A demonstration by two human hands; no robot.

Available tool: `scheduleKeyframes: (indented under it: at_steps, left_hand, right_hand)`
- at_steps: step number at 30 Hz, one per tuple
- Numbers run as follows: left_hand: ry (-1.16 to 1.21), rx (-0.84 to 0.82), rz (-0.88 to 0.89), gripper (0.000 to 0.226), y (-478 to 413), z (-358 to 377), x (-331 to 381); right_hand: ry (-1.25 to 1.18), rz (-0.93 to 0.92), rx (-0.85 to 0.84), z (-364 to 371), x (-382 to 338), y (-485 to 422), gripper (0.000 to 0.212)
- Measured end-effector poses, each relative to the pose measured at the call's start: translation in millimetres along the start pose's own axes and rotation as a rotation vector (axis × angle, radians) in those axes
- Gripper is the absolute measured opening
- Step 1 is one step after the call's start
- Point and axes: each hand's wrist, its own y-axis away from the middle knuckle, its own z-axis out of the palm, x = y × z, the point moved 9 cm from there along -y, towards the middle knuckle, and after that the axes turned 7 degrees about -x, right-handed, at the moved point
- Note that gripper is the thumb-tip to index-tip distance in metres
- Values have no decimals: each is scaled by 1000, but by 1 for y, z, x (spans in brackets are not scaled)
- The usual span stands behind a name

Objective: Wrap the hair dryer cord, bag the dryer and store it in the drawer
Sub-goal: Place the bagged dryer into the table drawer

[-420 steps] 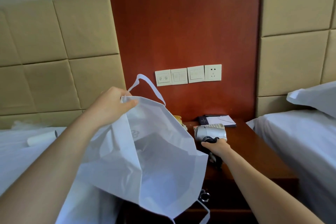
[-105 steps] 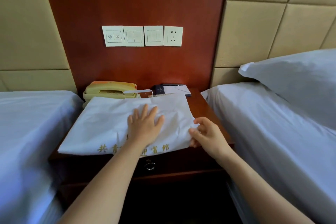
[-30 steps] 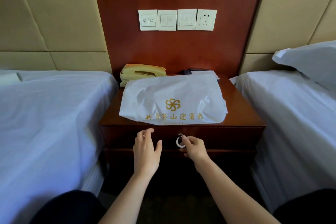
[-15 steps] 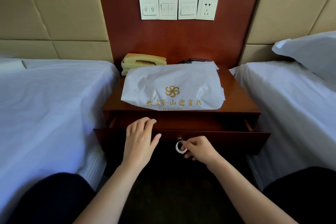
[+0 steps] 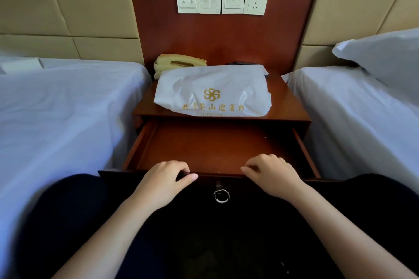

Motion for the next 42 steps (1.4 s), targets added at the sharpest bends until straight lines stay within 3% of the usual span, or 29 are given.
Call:
scheduleKeyframes:
  at_steps: [4, 10, 16, 21, 27, 29, 33, 37, 42]
  left_hand:
    - [17, -100, -45, 36, 2, 2, -2]
    - [3, -188, -46, 54, -8, 1, 3]
    - [145, -271, -21, 40, -43, -5, 3]
    - [159, -91, -50, 33, -92, -45, -4]
    - [132, 397, -61, 16, -156, -128, -6]
    - [52, 408, -127, 32, -180, -139, -8]
    - [9, 259, -389, 64, -218, -130, -38]
    - [103, 133, -567, 81, -231, -101, -76]
    - [398, 121, -637, 111, -232, -76, -101]
  right_hand:
    - [46, -5, -17, 1, 0, 5, 34]
    - [19, 23, -134, 8, 8, -6, 44]
    - [-118, -11, -184, -5, 6, -38, 37]
    - [-199, -2, -30, -49, 10, -82, 32]
    - [-193, 45, 359, -122, 14, -139, 28]
    - [-123, 60, 432, -136, 13, -158, 27]
    - [-70, 201, 412, -140, 29, -195, 49]
    - [-278, 364, 279, -122, 64, -225, 71]
    - [-436, 470, 191, -82, 99, -239, 89]
